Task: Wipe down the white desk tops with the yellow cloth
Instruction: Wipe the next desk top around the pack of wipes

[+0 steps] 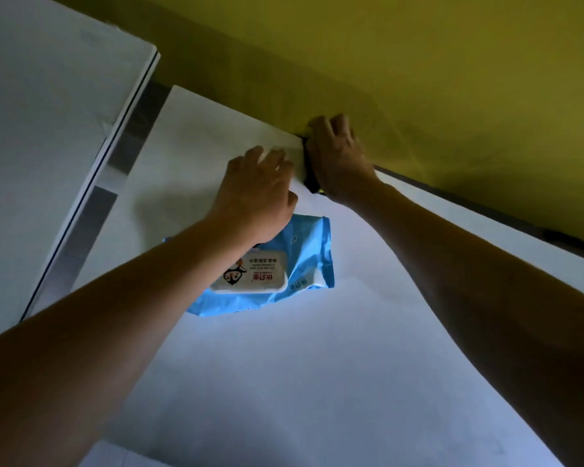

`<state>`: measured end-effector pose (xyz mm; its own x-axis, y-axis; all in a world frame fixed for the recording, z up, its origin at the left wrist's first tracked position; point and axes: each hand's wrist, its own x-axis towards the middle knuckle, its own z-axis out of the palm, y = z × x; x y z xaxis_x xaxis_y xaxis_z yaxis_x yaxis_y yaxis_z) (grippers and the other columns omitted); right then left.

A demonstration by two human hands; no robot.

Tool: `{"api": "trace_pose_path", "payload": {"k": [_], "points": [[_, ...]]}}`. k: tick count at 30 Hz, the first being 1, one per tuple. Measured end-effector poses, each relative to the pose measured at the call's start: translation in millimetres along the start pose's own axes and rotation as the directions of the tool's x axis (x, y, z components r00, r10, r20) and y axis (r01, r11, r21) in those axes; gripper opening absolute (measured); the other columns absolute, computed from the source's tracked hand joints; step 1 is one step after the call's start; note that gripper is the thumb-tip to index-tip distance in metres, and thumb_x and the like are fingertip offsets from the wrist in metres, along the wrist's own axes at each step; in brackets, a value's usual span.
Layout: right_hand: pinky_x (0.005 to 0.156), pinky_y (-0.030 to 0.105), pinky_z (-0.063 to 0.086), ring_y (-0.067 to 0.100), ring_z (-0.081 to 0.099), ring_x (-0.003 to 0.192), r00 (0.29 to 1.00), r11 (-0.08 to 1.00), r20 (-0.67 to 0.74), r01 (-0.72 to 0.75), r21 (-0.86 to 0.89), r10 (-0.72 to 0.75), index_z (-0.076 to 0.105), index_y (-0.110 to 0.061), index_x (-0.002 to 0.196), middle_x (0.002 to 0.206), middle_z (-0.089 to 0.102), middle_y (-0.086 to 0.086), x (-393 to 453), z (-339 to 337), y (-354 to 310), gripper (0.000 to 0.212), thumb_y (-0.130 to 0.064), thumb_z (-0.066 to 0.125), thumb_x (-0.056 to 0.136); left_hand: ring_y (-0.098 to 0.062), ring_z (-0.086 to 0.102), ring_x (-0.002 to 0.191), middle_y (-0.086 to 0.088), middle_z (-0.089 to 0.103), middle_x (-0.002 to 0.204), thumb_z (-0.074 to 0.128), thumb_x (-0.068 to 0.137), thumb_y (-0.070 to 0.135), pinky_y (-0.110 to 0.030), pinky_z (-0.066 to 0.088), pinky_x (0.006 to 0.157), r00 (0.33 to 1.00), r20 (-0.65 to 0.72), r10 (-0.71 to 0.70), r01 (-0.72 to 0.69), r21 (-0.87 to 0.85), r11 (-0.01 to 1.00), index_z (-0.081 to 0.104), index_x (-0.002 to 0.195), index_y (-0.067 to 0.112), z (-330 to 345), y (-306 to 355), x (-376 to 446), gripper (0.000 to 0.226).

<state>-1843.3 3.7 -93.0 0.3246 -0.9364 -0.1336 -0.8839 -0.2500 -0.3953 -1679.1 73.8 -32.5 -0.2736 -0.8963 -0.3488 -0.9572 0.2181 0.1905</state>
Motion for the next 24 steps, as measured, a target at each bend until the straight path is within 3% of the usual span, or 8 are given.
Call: {"api": "trace_pose_path", "payload": {"k": [3, 5, 8, 10, 15, 19, 22, 24], "points": [[0.083, 0.042, 0.05, 0.03, 0.056, 0.108, 0.999, 1.0, -0.035, 0.016, 0.013, -0.016, 0.046, -0.014, 0.135, 0.124, 0.047, 0.012, 20, 4, -21, 0.036, -0.035, 0.036, 0.108, -0.034, 0.048, 0.129, -0.013, 0.052, 0.141, 0.045, 0.103, 0.025, -0.047, 0.043, 0.104, 0.999, 0.015, -0.033, 0.035, -0.126, 0.991, 0.047, 0.14, 0.009, 3, 6, 0, 0.041], [0.077, 0.037, 0.045, 0.029, 0.058, 0.105, 0.997, 1.0, -0.078, 0.014, 0.022, -0.012, 0.049, -0.014, 0.133, 0.12, 0.049, 0.012, 17, 8, -16, 0.035, -0.035, 0.038, 0.107, -0.036, 0.045, 0.136, -0.017, 0.047, 0.151, 0.044, 0.105, 0.025, -0.049, 0.041, 0.111, 0.999, 0.035, -0.033, 0.038, -0.155, 0.987, 0.04, 0.149, 0.005, 5, 6, 2, 0.049], [0.083, 0.036, 0.042, 0.031, 0.062, 0.099, 0.979, 0.996, -0.197, -0.031, 0.078, 0.046, 0.059, -0.018, 0.127, 0.116, 0.059, 0.009, -15, 6, 15, 0.033, -0.036, 0.044, 0.103, -0.038, 0.029, 0.153, -0.017, 0.023, 0.17, 0.04, 0.107, 0.031, -0.052, 0.031, 0.123, 0.996, 0.079, -0.05, 0.056, -0.077, 0.995, 0.025, 0.16, 0.002, 10, 7, 3, 0.062], [0.089, 0.041, 0.041, 0.031, 0.063, 0.103, 0.958, 0.991, -0.255, -0.118, 0.067, 0.131, 0.062, -0.026, 0.126, 0.116, 0.065, 0.005, -51, -4, 51, 0.034, -0.04, 0.043, 0.101, -0.038, 0.028, 0.154, -0.018, 0.02, 0.171, 0.039, 0.107, 0.034, -0.053, 0.031, 0.123, 0.996, 0.067, -0.059, 0.063, -0.054, 0.997, 0.028, 0.158, 0.001, 12, 10, 4, 0.061], [0.088, 0.043, 0.039, 0.039, 0.055, 0.105, 0.926, 0.95, -0.231, -0.312, -0.018, 0.3, 0.055, -0.019, 0.132, 0.117, 0.056, 0.017, -123, -34, 119, 0.043, -0.044, 0.036, 0.104, -0.042, 0.026, 0.153, -0.019, 0.018, 0.171, 0.04, 0.107, 0.039, -0.056, 0.029, 0.123, 0.996, 0.081, -0.04, 0.042, -0.02, 0.999, 0.031, 0.156, 0.014, 18, 13, 5, 0.055], [0.087, 0.041, 0.033, 0.037, 0.054, 0.107, 0.913, 0.933, -0.228, -0.357, -0.045, 0.339, 0.052, -0.018, 0.131, 0.117, 0.054, 0.017, -99, -25, 99, 0.04, -0.041, 0.035, 0.104, -0.046, 0.022, 0.154, -0.021, 0.013, 0.171, 0.039, 0.107, 0.045, -0.058, 0.029, 0.121, 0.994, 0.104, -0.038, 0.033, 0.05, 0.998, 0.028, 0.157, 0.022, 15, 18, 8, 0.055], [0.094, 0.041, 0.036, 0.03, 0.055, 0.107, 0.944, 0.965, -0.219, -0.26, -0.025, 0.248, 0.052, -0.021, 0.13, 0.117, 0.055, 0.012, -65, -8, 57, 0.035, -0.04, 0.035, 0.105, -0.046, 0.036, 0.145, -0.025, 0.028, 0.164, 0.039, 0.107, 0.042, -0.053, 0.036, 0.113, 0.987, 0.132, -0.095, 0.086, 0.073, 0.994, 0.04, 0.15, 0.017, 8, 28, 11, 0.049], [0.096, 0.042, 0.038, 0.028, 0.056, 0.107, 0.956, 0.979, -0.217, -0.202, 0.001, 0.197, 0.052, -0.022, 0.128, 0.116, 0.056, 0.008, -49, -4, 36, 0.036, -0.043, 0.034, 0.105, -0.041, 0.054, 0.122, -0.026, 0.053, 0.137, 0.043, 0.105, 0.037, -0.048, 0.043, 0.101, 0.995, 0.055, -0.079, 0.073, 0.103, 0.992, 0.053, 0.133, 0.011, 4, 40, 11, 0.04]]}}
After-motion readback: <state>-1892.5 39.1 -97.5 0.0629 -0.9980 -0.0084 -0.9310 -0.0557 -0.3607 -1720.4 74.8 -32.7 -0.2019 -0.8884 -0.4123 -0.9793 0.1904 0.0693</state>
